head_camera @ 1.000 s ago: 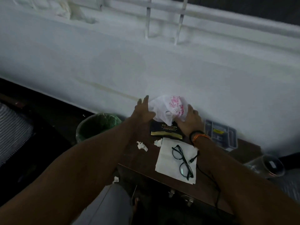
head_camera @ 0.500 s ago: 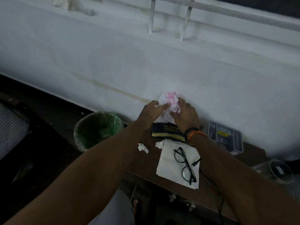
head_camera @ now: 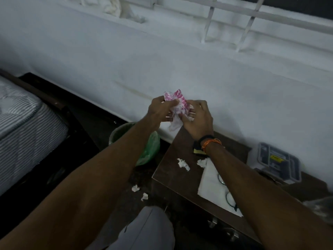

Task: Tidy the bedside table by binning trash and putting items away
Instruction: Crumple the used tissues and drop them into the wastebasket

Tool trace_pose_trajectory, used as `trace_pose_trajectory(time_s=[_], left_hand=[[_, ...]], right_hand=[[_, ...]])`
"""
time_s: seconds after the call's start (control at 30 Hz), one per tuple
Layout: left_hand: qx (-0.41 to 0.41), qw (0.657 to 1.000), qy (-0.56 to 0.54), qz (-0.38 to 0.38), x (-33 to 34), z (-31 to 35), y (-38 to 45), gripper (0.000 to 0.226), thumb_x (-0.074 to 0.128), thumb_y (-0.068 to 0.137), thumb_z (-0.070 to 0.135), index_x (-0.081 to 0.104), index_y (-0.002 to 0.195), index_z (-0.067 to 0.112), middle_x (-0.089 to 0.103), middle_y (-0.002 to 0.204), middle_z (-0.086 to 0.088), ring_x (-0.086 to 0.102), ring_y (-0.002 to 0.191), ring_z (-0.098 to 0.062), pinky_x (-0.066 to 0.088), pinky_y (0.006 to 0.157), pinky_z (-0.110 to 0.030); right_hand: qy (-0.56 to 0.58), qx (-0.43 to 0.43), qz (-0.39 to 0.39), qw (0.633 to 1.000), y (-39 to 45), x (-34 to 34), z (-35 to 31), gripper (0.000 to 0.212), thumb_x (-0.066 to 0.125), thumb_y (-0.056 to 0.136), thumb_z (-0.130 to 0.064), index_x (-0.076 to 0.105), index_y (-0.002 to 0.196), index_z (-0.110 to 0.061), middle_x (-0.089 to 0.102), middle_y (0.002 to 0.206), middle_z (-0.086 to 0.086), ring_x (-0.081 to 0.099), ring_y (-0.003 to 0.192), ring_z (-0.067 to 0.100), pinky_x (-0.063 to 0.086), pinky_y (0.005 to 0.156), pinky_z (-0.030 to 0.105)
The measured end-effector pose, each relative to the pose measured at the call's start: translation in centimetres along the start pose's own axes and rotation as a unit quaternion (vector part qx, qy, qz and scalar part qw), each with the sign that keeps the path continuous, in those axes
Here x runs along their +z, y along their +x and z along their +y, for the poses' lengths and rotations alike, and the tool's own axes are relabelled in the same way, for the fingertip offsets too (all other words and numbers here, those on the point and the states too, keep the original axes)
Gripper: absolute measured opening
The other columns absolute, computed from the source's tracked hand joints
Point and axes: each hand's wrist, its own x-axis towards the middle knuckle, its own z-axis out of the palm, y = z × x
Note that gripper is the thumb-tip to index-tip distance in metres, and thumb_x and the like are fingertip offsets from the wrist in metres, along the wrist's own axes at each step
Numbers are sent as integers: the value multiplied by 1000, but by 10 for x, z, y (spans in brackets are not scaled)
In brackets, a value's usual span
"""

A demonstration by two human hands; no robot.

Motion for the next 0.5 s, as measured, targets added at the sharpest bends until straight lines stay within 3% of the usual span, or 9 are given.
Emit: trace_pose_trajectory(time_s=[0.1, 0.2, 0.27, 0.37, 0.5], left_hand=[[-11, 995, 38, 91, -40, -19, 4, 57, 84, 67, 45, 53, 102, 11, 69, 97, -17, 73, 83, -33, 63, 66, -46], [-46, 986, 63, 148, -78, -52, 7, 56, 80, 71, 48, 52, 98, 8, 67, 97, -21, 71, 82, -32, 62, 66, -50], [-88, 983, 53, 155, -102, -80, 5, 58, 77, 73, 48, 56, 105, 5, 68, 98, -20, 71, 84, -31, 62, 68, -49], [-138, 977, 17, 161, -128, -124, 4, 51, 74, 76, 48, 68, 106, 7, 73, 97, -17, 71, 80, -30, 60, 63, -37], [-193, 963, -21, 185, -147, -168, 7, 52, 65, 80, 52, 71, 102, 6, 73, 98, -19, 70, 83, -33, 59, 69, -44]], right_hand=[[24, 18, -52, 998, 0, 42, -22, 39, 66, 85, -26, 60, 122, -18, 58, 114, 6, 64, 98, 24, 57, 84, 41], [24, 43, -131, 990, -5, 89, -37, 39, 62, 84, -20, 59, 123, -16, 58, 112, 8, 62, 98, 29, 55, 85, 44], [-3, 56, -195, 979, -9, 118, -43, 38, 62, 84, -18, 60, 121, -14, 60, 112, 11, 60, 99, 31, 52, 84, 40], [0, 77, -269, 960, -19, 152, -44, 18, 62, 81, -14, 67, 98, -9, 66, 92, 9, 56, 78, 23, 42, 66, 30], [-2, 99, -331, 938, -33, 194, -35, 13, 63, 82, -21, 65, 78, -8, 65, 77, 7, 58, 72, 26, 38, 60, 27]])
